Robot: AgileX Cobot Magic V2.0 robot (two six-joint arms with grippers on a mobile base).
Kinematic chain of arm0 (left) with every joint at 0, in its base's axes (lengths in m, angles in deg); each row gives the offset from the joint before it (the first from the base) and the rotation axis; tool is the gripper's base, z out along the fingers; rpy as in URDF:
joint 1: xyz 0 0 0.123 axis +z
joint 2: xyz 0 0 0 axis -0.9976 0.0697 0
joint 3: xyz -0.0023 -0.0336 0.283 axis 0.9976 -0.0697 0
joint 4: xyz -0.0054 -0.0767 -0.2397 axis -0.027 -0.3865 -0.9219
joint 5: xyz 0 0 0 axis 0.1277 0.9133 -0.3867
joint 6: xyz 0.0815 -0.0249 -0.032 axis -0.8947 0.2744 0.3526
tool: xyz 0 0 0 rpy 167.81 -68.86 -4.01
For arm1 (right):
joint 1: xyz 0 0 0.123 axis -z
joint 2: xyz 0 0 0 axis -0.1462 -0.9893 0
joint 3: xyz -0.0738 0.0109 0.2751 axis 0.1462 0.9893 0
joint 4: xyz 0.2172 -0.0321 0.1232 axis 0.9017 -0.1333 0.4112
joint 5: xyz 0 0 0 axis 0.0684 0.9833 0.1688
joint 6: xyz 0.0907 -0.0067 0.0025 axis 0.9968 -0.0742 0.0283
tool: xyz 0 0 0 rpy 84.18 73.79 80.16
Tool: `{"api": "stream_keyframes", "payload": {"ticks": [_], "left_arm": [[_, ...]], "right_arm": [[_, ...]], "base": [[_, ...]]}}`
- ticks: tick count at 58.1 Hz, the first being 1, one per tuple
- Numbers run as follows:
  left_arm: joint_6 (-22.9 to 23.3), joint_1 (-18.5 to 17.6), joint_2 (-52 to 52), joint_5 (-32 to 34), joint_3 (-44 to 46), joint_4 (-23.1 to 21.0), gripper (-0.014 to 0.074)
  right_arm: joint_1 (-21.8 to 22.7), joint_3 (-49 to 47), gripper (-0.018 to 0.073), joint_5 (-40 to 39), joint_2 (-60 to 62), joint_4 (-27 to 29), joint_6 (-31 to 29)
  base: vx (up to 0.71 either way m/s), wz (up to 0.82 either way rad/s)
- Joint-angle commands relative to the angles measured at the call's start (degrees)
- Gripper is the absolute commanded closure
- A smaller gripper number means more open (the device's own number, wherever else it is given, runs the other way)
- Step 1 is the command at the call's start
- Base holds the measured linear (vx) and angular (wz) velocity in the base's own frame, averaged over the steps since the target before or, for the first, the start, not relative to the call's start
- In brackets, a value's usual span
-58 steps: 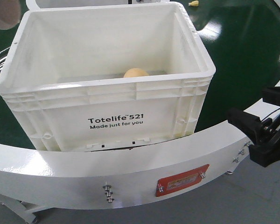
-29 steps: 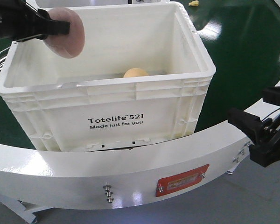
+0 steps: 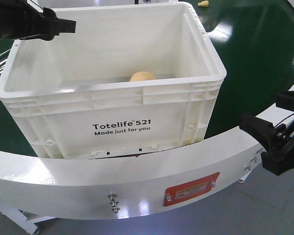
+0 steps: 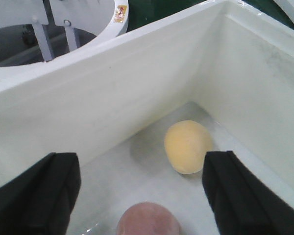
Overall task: Place moving items into box and shelve
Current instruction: 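Move both grippers to the tote's side rims, one on each side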
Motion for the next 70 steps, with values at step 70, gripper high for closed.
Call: {"api": "stream_keyframes", "payload": {"ticks": [70], "left_arm": [[40.8, -0.2, -3.4, -17.9, 7.4, 34.5, 0.0079]], "right_arm": [[6.8, -53.9, 0.0038, 20.6, -46.2, -7.1, 10.9]], "base": [[0.00, 0.00]]}}
